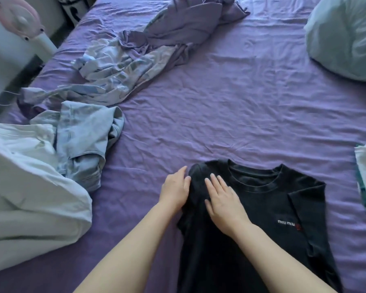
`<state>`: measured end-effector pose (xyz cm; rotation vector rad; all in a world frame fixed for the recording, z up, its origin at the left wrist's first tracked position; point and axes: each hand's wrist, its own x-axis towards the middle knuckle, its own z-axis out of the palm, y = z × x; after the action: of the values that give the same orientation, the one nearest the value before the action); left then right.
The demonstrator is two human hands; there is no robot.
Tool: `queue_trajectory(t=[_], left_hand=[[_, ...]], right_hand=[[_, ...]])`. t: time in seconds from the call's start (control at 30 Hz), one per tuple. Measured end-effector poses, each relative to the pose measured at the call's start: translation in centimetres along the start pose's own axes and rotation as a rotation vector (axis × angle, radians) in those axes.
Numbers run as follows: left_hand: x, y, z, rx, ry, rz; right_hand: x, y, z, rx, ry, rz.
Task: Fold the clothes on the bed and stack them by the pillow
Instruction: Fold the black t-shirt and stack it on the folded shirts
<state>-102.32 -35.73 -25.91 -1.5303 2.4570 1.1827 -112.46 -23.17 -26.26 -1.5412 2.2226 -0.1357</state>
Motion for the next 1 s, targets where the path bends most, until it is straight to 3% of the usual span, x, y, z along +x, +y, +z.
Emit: queue_trajectory(t=[0.13, 0.23, 0.3, 0.4, 0.47, 0.53, 0.6, 0.67, 0.73, 0.8, 0.93, 1.0], left_hand=[[2.0, 1.8, -1.4, -0.508, -0.210, -0.246], [2.2, 1.7, -2.8, -0.489, -0.453, -0.265], [2.0, 1.4, -3.2, -0.459, -0.520, -0.219], [2.1, 1.3, -3.8, -0.477, -0.490, -0.159], [2.5, 1.0, -4.0, -0.361, -0.403, -0.130], [2.7, 0.6, -4.0, -0.211, -0.271, -0.110], [2.3, 0.1, -4.1, -0.290, -0.215, -0.179], [1.5, -1.0, -4.3, -0.422, -0.286, -0.253], [0.5, -2.3, -4.4, -0.405, -0.422, -0.261], [-0.1, -3.4, -4.1, -0.265, -0.454, -0.247], [-0.8, -3.3, -3.4, -0.105, -0.179, -0.187], [-1.3, -2.8, -3.0, -0.155, -0.096, -0.185]], right_hand=[[3.5, 0.5, -1.7, 0.116, -0.007, -0.050], [5.5, 0.6, -2.7, 0.224, -0.067, -0.064], [6.4, 0.7, -3.2, 0.242, -0.123, -0.053], [7.1, 0.6, -3.8, 0.241, -0.177, -0.013], [7.6, 0.6, -3.7, 0.229, -0.175, 0.011], [8.1, 0.6, -3.4, 0.256, -0.114, 0.040], [8.4, 0.3, -3.5, 0.306, -0.034, 0.116], [8.5, -0.2, -3.7, 0.263, -0.015, 0.168], [8.4, -0.9, -3.9, 0.119, -0.061, 0.156], [8.3, -2.0, -3.9, -0.075, -0.078, 0.039], [8.3, -4.1, -3.2, -0.183, -0.006, -0.414], [8.3, -5.1, -2.9, -0.154, -0.011, -0.467]])
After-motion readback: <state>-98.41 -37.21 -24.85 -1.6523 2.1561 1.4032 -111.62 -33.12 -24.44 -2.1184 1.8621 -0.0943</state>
